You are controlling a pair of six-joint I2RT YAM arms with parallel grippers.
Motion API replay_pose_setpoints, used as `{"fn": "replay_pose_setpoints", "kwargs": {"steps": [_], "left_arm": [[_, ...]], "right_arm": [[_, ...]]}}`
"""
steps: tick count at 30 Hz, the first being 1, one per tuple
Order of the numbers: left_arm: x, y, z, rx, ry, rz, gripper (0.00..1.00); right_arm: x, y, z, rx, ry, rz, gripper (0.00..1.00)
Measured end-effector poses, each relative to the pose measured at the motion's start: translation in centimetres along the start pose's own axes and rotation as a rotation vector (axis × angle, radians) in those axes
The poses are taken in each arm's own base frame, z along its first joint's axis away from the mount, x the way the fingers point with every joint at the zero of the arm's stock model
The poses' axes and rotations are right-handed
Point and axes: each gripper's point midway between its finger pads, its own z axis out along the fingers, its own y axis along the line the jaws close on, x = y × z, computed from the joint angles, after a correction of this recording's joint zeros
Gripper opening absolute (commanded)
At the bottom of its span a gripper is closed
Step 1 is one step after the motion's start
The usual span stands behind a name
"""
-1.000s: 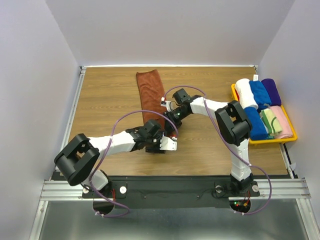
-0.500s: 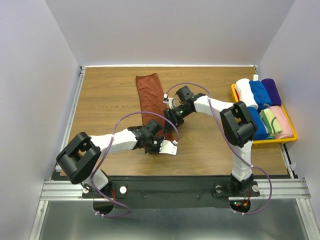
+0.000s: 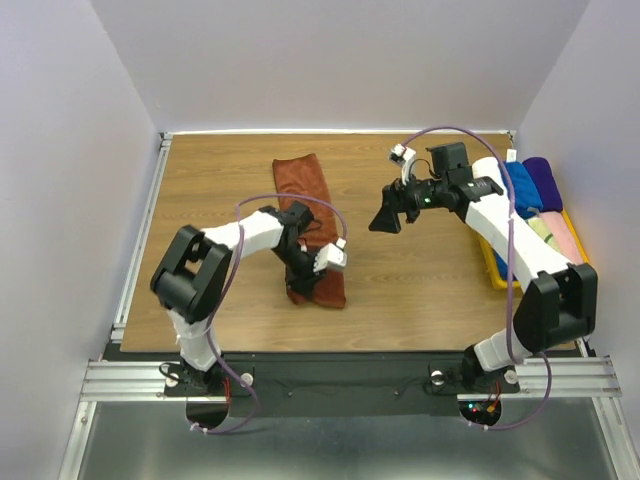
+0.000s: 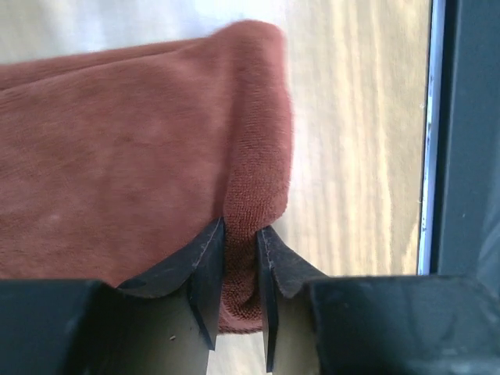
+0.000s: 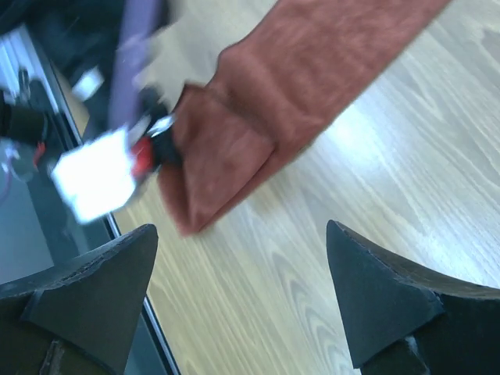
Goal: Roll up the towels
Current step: Roll the towel
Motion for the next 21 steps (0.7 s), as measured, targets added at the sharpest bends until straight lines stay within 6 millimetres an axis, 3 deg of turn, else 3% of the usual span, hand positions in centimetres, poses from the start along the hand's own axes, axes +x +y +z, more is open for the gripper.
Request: {"fn": "replay_pose_setpoints", "kwargs": {"steps": [3,8,14,21], "left_arm": [[0.2,0.8,-0.3,0.087,-0.051,-0.085,0.34],[0.7,1.5,-0.1,0.228,-0.135,-0.231,0.36],[0.9,1.8,-0.3,0.352,-0.251,-0.421,0.37],[0.9,2.0,-0.4,0.414,-0.293,-0.539,0.41]], "right_arm": [[1.0,1.4,-1.0,-0.013,0.012,-0.082,0.90],[3.6,3.4,-0.8,-0.028,0.111,-0.192,0.75],[9.1,8.6,2.4,-0.112,0.315,-0.375,0.65],[12.3,10.0,7.2,-0.070,0.414,-0.507,0.66]]}}
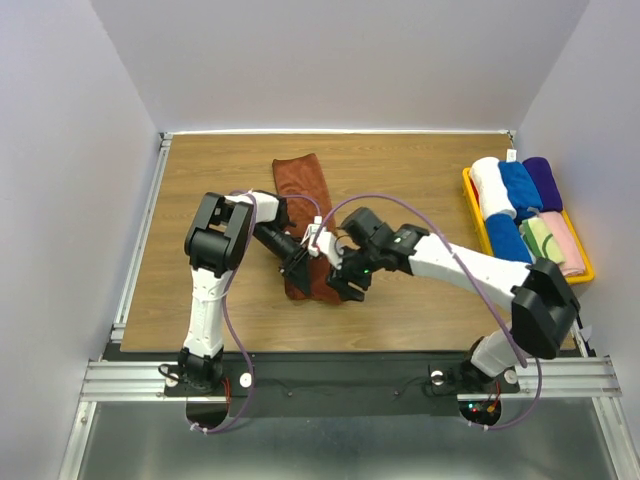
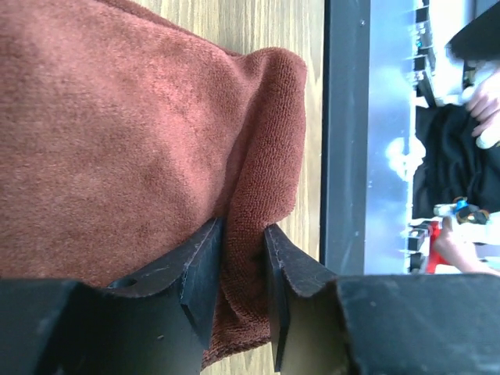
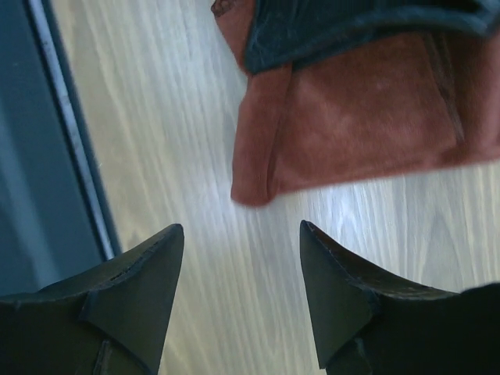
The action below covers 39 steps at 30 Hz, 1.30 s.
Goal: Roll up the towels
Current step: Roll the towel
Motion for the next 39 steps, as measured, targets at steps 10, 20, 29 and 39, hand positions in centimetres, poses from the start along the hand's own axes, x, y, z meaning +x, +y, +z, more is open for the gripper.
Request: {"fn": "replay_pose_setpoints", "kwargs": {"steps": [10,20,29,39], "left_arm": [[0.0,0.1,-0.3,0.010,-0.013,-0.046,0.41],[-0.1,-0.2,-0.6,0.018,-0.025,-0.066,0.55],[-0.6,0.2,-3.4,-0.095,-0.027,0.021,0.60],[-0.6,2.1,-13.0,-0.369,-0.174,0.095,0.63]], "right_arm": [[-1.0,0.1,7.2,0.045,-0.009,-0.069,0.65],[1.5,-0.2,10.8,0.042,0.032,-0.077,0.01],[0.8,0.7,10.3,-0.005,-0.003,-0.048,0.01],[0.7,3.6,8.4,-0.162,0.037,0.028,0.00]]}}
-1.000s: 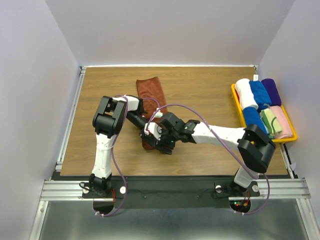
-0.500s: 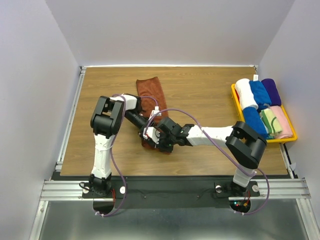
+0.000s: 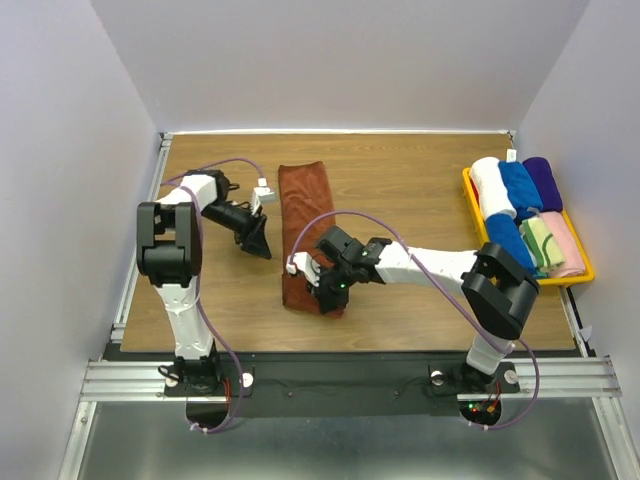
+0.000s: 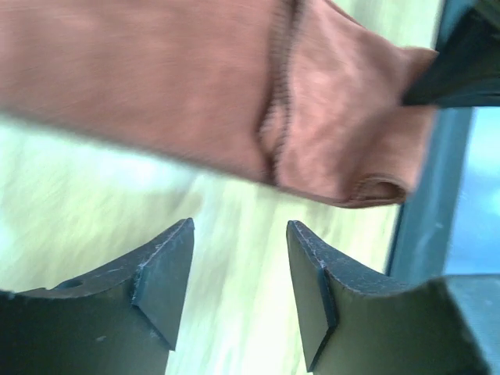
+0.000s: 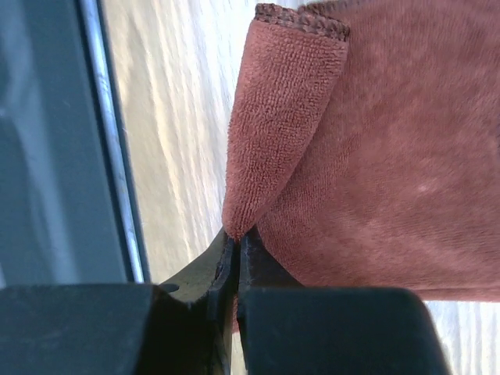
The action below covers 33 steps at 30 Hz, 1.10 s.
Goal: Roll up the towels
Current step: Roll the towel
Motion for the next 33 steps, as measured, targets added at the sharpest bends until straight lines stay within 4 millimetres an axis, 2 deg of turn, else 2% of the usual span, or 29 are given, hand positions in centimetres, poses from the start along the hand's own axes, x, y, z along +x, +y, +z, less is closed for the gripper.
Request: {"fn": "replay_pose_setpoints", "kwargs": {"steps": [4,7,10,15,19,21,26,28,33], "left_arm": [[0.0,1.0,-2.7,-0.109,-0.067,0.025,0.65],[0.1,0.4,-4.8,-0.216,-0.118,0.056,0.66],[-0.3,-0.5,-6.4,-0.330,-0.159,0.121,0.66],[-0.7,-3.3,-8.3,-0.538,-0.219,0.306,0.69],[-0.2,-6.1,-8.8,-0.670,-0.225,0.510,0.74],[0.5,-7.0,-7.9,-0.703,-0.178,0.627,0.76],[3.0,-10.0,-1.6,-0.596,-0.027,0.916,0.78],[4.0,-10.2,0.1,-0.567,0.031,0.989,0.78],[3.9,-11.1,3.9,-0.492,0.115,1.143,0.78]], "right_arm": [[-1.7,0.0,-0.4,-0.058,-0.021,0.015,0.01],[-2.4,-0.5,-0.1,-0.105,-0.018,0.036,0.01],[-2.1,-0.8,0.2,-0.163,0.001,0.076,0.01],[-1.8,-1.9,0.9,-0.283,0.014,0.180,0.01],[-1.3,-3.1,1.1,-0.371,0.015,0.276,0.01],[-1.0,-3.6,1.2,-0.415,0.013,0.320,0.01],[-0.4,-3.8,1.6,-0.506,0.023,0.407,0.01],[-0.3,-3.6,1.7,-0.530,0.029,0.425,0.01],[-0.3,-3.5,1.9,-0.569,0.039,0.459,0.02]]}}
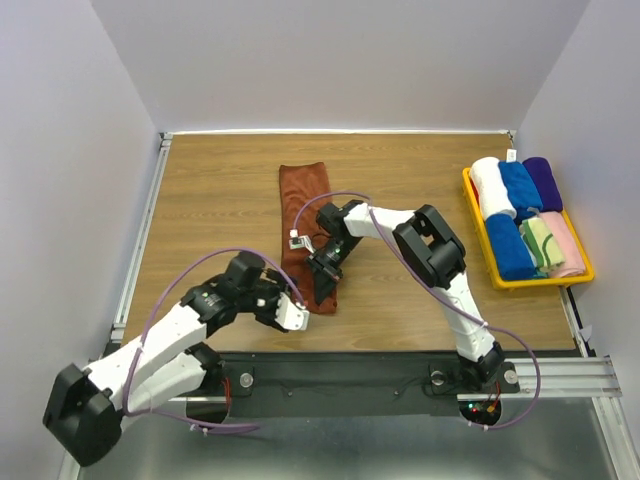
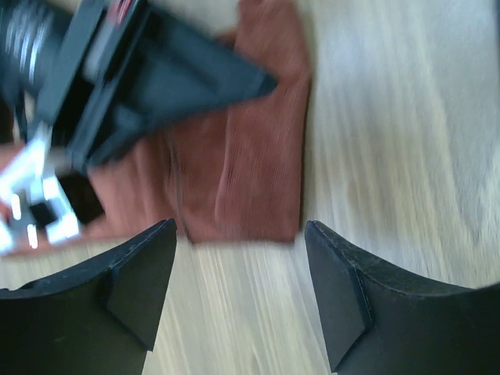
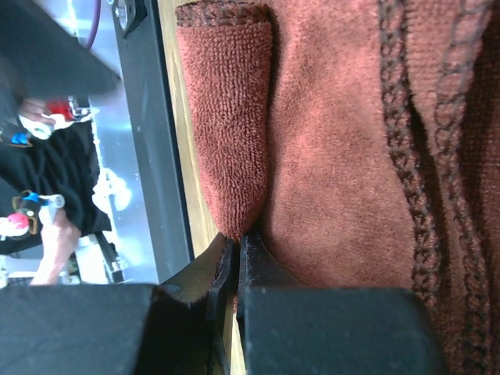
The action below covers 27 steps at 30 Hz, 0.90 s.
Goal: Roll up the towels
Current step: Roll the towel
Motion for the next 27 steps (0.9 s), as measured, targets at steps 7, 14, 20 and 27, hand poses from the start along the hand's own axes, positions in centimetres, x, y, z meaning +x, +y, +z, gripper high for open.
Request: {"fn": "replay_pose_setpoints", "kwargs": {"steps": [7,14,20,27], "left_arm": [[-2.0,-1.8,3.8,0.108,-0.006,0.109,0.74],[-0.4,-2.3,6.2,0.136,0.076,0.087,0.68],[0.8,-1.5,7.2,0.099,0.133,0.066,0.35],[0.5,-2.3,6.7,0.172,0.148,0.031,0.13]], "right_arm": [[0.0,-0.3,-0.2,-0.037,-0.010,0.051,0.06],[-0.1,-0.6,-0.6,-0.062,-0.020,0.095,0.06],[0.0,-0.5,-0.7,-0.067,-0.016,0.106,0.16],[-0.1,-0.3,-1.3,-0.077,-0.027,0.146,0.46]]}}
